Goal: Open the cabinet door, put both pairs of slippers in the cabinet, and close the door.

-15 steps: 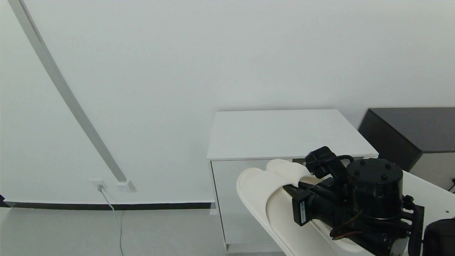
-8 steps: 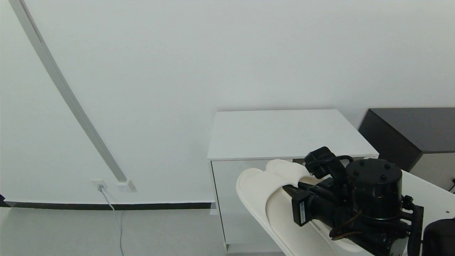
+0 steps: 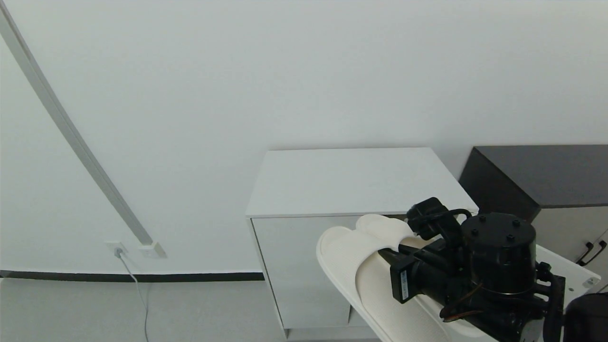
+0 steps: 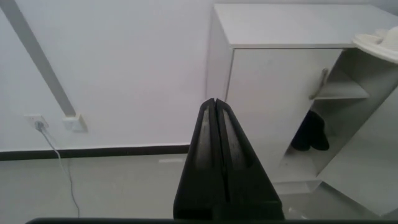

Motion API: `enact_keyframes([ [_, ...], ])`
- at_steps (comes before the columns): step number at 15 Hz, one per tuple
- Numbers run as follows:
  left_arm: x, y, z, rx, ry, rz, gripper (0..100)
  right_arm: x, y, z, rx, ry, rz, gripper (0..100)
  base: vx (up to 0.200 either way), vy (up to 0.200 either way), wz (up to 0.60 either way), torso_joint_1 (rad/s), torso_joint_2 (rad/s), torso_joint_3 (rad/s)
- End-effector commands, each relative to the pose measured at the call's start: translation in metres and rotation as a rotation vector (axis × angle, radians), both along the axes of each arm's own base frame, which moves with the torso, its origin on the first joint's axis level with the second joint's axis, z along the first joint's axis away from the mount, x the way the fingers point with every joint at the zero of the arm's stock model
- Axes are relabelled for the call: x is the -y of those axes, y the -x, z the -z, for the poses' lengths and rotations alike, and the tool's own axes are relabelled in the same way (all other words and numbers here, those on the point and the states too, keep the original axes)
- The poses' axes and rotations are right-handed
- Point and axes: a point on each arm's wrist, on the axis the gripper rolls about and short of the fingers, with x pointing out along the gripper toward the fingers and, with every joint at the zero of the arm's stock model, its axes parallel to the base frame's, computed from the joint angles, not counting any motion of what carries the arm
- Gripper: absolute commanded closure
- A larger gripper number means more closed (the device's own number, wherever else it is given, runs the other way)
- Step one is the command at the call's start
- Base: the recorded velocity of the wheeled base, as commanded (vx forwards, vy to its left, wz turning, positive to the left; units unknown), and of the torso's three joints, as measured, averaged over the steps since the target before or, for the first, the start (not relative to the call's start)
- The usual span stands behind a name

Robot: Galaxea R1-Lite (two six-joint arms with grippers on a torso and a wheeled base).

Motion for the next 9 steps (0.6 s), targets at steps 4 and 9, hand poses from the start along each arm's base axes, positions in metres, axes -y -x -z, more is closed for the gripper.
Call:
enact_keyframes([
  [4,0.0000,0.0000,0.0000,0.000,-0.001,0.000,100,-0.0010,-0.0004,0.0063,-0.013,0.022,-0.001,100,0.000,-0.200,0.00,0.002,0.00,0.004],
  [9,0.0000,-0.0001,0.0000,-0.001,-0.001,0.001,100,-0.0002,0.0005,0.0080,-0.016,0.028,-0.003,100,0.000,-0.160,0.00,0.004,0.00,0.003],
])
